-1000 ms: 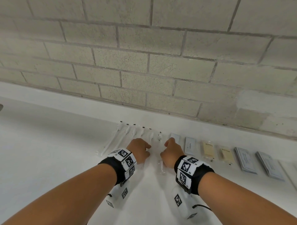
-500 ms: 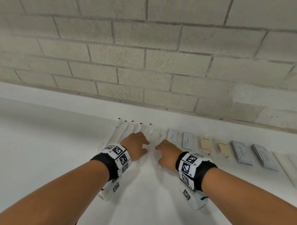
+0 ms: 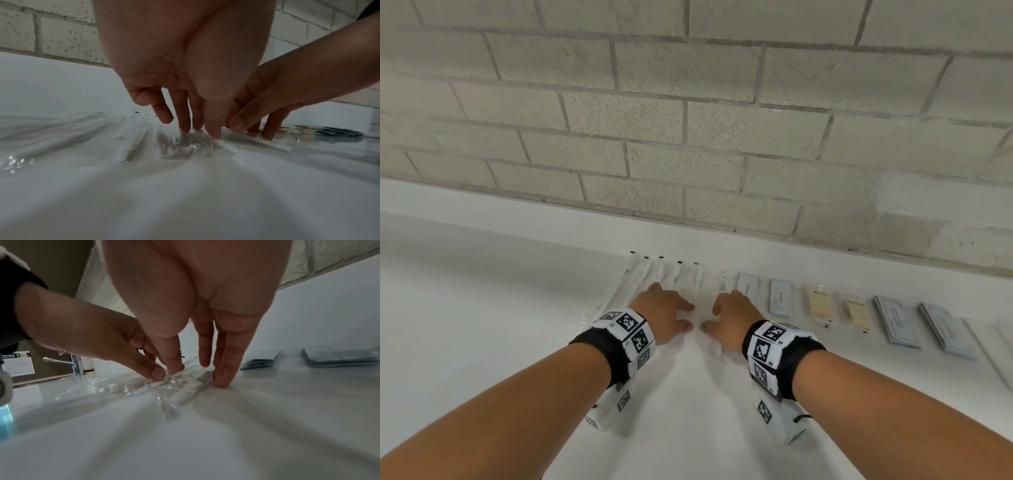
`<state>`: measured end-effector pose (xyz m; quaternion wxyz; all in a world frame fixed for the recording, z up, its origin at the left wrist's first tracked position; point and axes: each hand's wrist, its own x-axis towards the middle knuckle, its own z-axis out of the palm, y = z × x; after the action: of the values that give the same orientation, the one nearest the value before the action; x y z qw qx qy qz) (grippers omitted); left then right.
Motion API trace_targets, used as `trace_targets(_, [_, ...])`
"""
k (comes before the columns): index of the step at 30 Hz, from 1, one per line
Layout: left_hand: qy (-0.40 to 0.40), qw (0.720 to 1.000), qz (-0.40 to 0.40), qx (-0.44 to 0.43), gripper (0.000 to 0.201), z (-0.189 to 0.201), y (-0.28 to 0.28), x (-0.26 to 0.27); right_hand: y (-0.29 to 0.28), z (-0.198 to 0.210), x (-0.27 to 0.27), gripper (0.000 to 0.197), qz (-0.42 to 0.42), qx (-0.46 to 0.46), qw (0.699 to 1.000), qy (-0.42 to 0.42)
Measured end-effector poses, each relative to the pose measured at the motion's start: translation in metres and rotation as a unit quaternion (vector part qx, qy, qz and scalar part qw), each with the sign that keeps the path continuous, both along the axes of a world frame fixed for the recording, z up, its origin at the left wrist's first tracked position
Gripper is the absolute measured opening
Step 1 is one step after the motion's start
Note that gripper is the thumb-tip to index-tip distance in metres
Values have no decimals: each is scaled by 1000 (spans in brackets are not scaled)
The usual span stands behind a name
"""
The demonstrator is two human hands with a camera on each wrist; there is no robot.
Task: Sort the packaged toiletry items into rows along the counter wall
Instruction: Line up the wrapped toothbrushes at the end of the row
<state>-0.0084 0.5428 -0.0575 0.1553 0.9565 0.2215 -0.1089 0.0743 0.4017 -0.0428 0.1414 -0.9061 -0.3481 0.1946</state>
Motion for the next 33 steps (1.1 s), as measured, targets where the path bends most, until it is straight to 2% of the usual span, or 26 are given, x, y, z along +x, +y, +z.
trace_targets(2, [-3, 1000, 2, 1, 52, -1, -1, -1, 5, 0, 1, 55, -36, -7, 999, 0])
trace_targets(5, [-6, 1000, 3, -4, 51, -1, -1, -1, 11, 1, 1, 53, -75, -11, 997, 7])
trace_targets(10, [-11, 1000, -8, -10, 49, 2, -1, -3, 13, 6, 3, 48, -137, 78, 985, 67])
trace_targets(12, [-18, 1000, -14, -8, 49, 5, -3, -3, 10, 7, 4, 35, -130, 47, 989, 61])
trace_targets(14, [-20, 1000, -18, -5, 49, 6, -3, -4, 5, 8, 4, 9, -95, -12, 995, 12])
trace_targets(15, [-18, 1000, -20, -4, 50, 6, -4, -4, 3, 9, 4, 9, -86, -30, 996, -10])
trace_targets(18, [-19, 1000, -22, -5, 49, 7, -3, -5, -2, 9, 3, 30, -53, -22, 998, -27])
trace_targets(21, [-32, 999, -22, -7, 49, 8, -3, -6, -5, 6, -2, 42, 38, 11, 998, -42])
trace_targets(24, [-46, 999, -25, -9, 50, 9, -2, -7, -8, -1, -6, 57, 122, -45, 991, -38])
trace_targets(27, [-34, 999, -36, -2, 51, 7, -2, -7, -9, -8, -7, 60, 141, -86, 986, -19])
trace_targets(33, [-20, 999, -39, 10, 52, 5, -1, -8, -7, -7, -6, 59, 145, -64, 987, 3])
